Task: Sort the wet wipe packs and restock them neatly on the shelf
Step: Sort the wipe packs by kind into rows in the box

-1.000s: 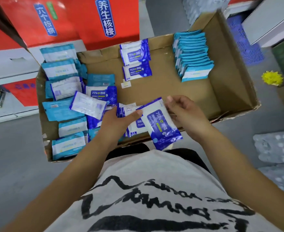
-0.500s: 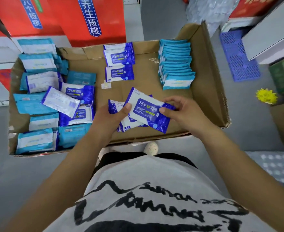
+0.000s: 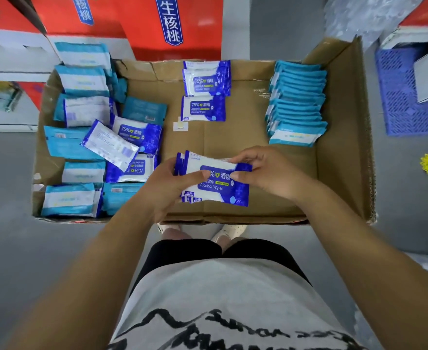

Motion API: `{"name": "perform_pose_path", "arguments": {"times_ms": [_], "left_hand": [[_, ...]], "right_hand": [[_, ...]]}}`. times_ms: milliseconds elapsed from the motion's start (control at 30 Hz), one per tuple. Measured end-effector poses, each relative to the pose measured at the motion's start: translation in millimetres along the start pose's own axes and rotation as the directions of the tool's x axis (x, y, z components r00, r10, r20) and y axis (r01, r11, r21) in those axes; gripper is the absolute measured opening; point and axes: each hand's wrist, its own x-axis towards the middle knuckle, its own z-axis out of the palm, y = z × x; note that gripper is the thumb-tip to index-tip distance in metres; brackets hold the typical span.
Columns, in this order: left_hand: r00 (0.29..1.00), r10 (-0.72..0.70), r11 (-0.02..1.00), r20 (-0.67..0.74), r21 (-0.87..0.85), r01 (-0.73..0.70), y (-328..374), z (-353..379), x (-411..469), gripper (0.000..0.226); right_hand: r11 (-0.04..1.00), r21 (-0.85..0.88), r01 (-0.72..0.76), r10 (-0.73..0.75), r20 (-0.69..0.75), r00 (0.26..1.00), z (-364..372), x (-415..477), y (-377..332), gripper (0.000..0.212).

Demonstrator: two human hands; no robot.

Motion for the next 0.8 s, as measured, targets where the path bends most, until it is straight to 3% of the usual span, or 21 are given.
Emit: {"name": "perform_pose_path", "arguments": {"times_ms": [67, 133, 167, 333, 433, 500, 567, 633, 733, 800], "left_hand": [[1.0, 0.008, 0.999, -0.016, 0.054, -0.007, 2, -8, 15, 0.047], [0.999, 0.021, 0.996, 0.029, 0.088, -0.024, 5, -16, 32, 0.032], [0.998, 0.017, 0.995, 0.061, 0.096, -0.022, 4, -22, 43, 0.033], [0.989, -0.001, 0.997, 0.149, 0.071, -0.01, -2, -49, 95, 0.06], [0.991, 0.136, 0.963, 0.011, 0.232, -0.135, 6, -54, 122, 0.028], [0.921, 0.365, 0.814, -0.134, 0.527, -0.246, 10, -66, 139, 0.026], [0.836, 0.519, 0.592, -0.179, 0.781, -0.2, 7, -88, 154, 0.044], [0.796, 0.58, 0.447, -0.174, 0.885, -0.132, 2, -115, 163, 0.051], [0.845, 0.527, 0.294, -0.092, 0.952, -0.08, 3, -147, 170, 0.051], [0.89, 0.448, 0.308, -0.082, 0.949, -0.067, 6, -159, 173, 0.053]], "right_hand": [[0.93, -0.365, 0.043, -0.02, 0.068, 0.998, -3, 13, -10, 0.064], [0.807, -0.586, 0.071, 0.028, 0.157, 0.987, 1, 29, -21, 0.091], [0.775, -0.626, 0.082, 0.047, 0.187, 0.981, 6, 41, -24, 0.092], [0.761, -0.642, 0.093, 0.106, 0.264, 0.959, 26, 110, -21, 0.057], [0.738, -0.669, 0.092, 0.099, 0.243, 0.965, 24, 155, -18, 0.051], [0.687, -0.722, 0.079, 0.09, 0.192, 0.977, 19, 186, -17, 0.052], [0.606, -0.794, 0.051, 0.082, 0.126, 0.989, 10, 217, -20, 0.058], [0.508, -0.861, 0.02, 0.087, 0.075, 0.993, 1, 244, -28, 0.068], [0.387, -0.922, 0.0, 0.098, 0.042, 0.994, -4, 271, -43, 0.085], [0.367, -0.93, 0.017, 0.113, 0.063, 0.992, -3, 279, -50, 0.099]]}}
